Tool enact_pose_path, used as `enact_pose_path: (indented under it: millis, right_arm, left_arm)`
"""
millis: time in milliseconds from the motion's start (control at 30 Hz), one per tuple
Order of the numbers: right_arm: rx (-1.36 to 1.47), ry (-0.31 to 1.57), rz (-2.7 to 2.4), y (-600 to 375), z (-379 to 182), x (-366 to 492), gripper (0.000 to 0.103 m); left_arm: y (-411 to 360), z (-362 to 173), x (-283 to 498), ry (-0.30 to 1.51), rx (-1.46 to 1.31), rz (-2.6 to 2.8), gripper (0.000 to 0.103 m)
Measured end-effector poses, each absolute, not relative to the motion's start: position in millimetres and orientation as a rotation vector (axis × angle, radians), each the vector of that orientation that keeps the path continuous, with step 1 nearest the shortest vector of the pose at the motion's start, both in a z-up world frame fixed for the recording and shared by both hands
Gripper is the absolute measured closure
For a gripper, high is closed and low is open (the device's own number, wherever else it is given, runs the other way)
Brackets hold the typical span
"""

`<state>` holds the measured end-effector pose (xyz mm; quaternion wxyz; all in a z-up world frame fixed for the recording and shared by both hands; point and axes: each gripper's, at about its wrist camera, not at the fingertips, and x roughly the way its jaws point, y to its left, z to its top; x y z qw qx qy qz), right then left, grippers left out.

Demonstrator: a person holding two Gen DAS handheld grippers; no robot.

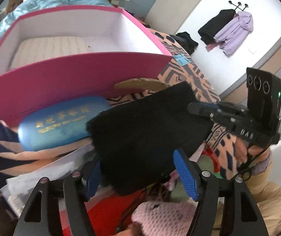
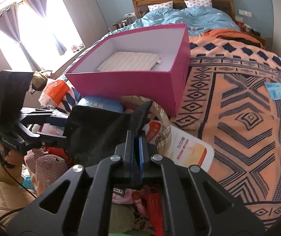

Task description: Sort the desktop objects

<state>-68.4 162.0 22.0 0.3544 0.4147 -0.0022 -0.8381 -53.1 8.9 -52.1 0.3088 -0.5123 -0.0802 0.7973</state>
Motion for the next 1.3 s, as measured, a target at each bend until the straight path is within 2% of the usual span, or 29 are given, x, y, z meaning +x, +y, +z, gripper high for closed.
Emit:
enact_pose_path:
  millis: [67,100,133,233,267,333,1067,1267,1300]
  right_arm:
    - [1.078,-0.002,-2.156,159.4,19.8,-68.0,0.097]
    - [1.080,0.000,-2.154,158.4,19.2,-67.8,0.097]
    - [1.081,-0.002,-2.150,157.9,18.8,-67.8,0.097]
    - [1.074,-0.004,-2.143,157.1,18.7,-67.6,0.096]
    - [1.071,-0.002,-2.143,156.3,18.9,-67.3,0.097]
    - [1.060,0.000,-2.145,155.1,20.6,-66.6,0.097]
    - [0.825,0.032,-2.132,122.2,84.1,-60.3,0.098]
    - [0.884,0.087,-2.114,106.7,74.1,-68.5,0.097]
    - [0.924,0.086,-2.112,107.1,67.6,-72.5,0.093]
  left_arm:
    - [9.6,-53.2,-57.0,-0.224,-1.360,2.105,0.036]
    - [9.3,-53.4,-58.0,-0.220,-1.363,2.117,0.051]
    - [8.2,-54.6,-59.3,-0.218,-1.370,2.123,0.070]
    - [3.3,-56.5,-61.3,-0.254,-1.378,2.125,0.078]
    - [2.5,-55.1,-60.2,-0.249,-1.366,2.144,0.084]
    - [2.4,-50.0,-57.7,-0.231,-1.341,2.183,0.090]
    - [-30.8,16.3,-48.8,-0.152,-1.094,2.412,0.092]
    - [-32.1,3.3,-55.6,-0.141,-1.147,2.401,0.092]
    - [-32.5,-1.5,-56.8,-0.138,-1.163,2.403,0.092]
